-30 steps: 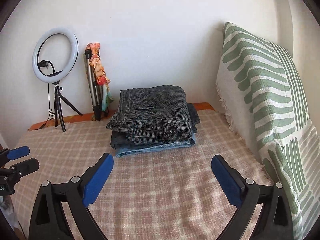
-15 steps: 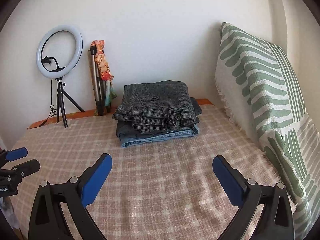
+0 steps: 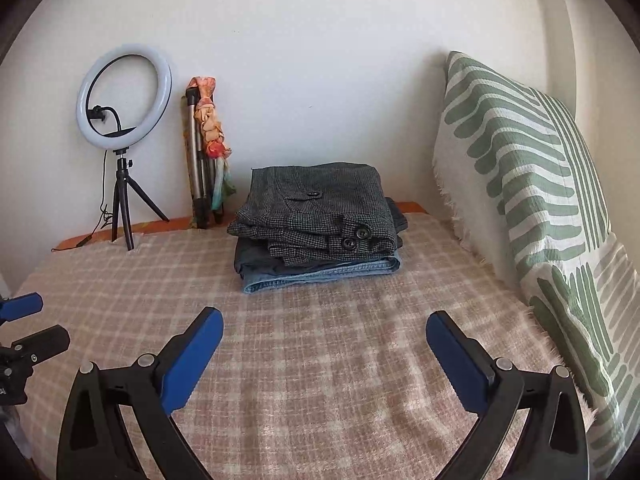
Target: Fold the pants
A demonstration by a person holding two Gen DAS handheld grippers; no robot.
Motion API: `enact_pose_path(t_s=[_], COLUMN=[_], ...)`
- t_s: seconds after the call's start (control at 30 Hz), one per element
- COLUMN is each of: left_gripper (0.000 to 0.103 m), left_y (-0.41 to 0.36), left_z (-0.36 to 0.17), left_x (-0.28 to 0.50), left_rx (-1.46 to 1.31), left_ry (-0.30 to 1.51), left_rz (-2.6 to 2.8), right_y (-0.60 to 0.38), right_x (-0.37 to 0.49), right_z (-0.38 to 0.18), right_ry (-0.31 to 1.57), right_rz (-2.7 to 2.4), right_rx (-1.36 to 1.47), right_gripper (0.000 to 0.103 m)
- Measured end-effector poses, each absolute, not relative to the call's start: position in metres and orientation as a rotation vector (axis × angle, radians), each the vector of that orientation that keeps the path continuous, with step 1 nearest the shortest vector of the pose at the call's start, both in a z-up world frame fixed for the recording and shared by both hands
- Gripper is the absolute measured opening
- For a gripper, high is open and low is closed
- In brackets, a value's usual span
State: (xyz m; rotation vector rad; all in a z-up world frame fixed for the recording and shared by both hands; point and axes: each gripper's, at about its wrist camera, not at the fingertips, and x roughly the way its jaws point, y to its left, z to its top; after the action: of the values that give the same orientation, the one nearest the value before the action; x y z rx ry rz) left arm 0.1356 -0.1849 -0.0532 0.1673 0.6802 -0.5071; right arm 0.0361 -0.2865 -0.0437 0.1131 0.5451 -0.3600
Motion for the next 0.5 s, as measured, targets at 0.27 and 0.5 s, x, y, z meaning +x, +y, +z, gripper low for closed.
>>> enact_pose_path(t_s=[0.27, 0.5], left_gripper=[0.089, 0.089], left_y=[-0.1818, -0.1810], left_z=[-0.0503, -0.0498], left_x=[0.1330, 0.1323], left_rx=[0.156, 0.151], left_ry=[0.673, 0.677], left_rz=[-0.491, -0.495], right_y=[-0.2838, -0.2833], right_x=[0.0317, 0.0294], right_z=[-0.0437, -0.0439], right_ry=[0.544, 0.545], right_rz=[-0.358, -0.357], right_rx=[0.122, 0.127], right_gripper=[0.103, 0.103])
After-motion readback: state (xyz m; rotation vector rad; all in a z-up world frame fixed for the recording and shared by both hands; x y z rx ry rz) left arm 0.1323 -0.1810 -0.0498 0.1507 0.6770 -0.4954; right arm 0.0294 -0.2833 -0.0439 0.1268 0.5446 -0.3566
